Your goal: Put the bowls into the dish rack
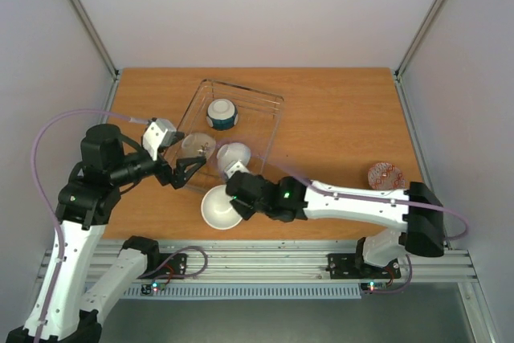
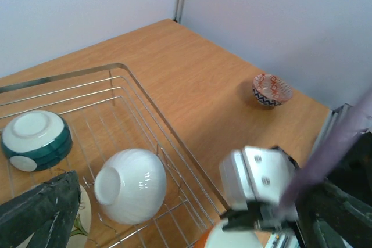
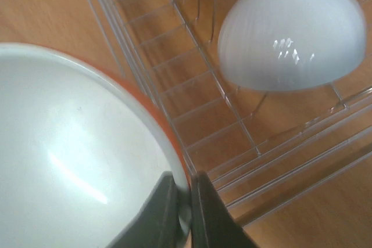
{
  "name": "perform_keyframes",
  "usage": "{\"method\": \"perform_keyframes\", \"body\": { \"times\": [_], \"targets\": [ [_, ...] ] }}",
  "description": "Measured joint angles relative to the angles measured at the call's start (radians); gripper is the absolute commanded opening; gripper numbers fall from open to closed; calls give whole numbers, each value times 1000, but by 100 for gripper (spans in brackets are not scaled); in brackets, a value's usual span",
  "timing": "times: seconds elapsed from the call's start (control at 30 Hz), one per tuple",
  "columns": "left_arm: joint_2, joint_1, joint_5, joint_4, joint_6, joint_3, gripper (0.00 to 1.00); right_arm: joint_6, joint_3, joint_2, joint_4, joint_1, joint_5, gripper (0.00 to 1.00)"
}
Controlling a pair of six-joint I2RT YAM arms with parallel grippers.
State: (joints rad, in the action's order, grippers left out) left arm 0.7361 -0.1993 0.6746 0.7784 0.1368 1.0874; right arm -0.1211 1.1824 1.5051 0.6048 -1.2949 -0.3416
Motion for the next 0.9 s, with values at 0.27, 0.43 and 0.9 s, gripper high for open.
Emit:
{"method": "perform_keyframes", "body": {
  "times": [0.27, 0.43, 0.9],
  "targets": [
    [28, 59, -84, 48, 2, -31, 99, -2, -15, -220, -50, 90, -16, 1],
    [38, 67, -43, 66, 2, -34, 99, -14, -1, -211, -84, 114, -24, 1],
    [79, 214, 364, 98, -11, -44, 99, -16, -117, -219, -250, 292, 113, 1]
  ]
}}
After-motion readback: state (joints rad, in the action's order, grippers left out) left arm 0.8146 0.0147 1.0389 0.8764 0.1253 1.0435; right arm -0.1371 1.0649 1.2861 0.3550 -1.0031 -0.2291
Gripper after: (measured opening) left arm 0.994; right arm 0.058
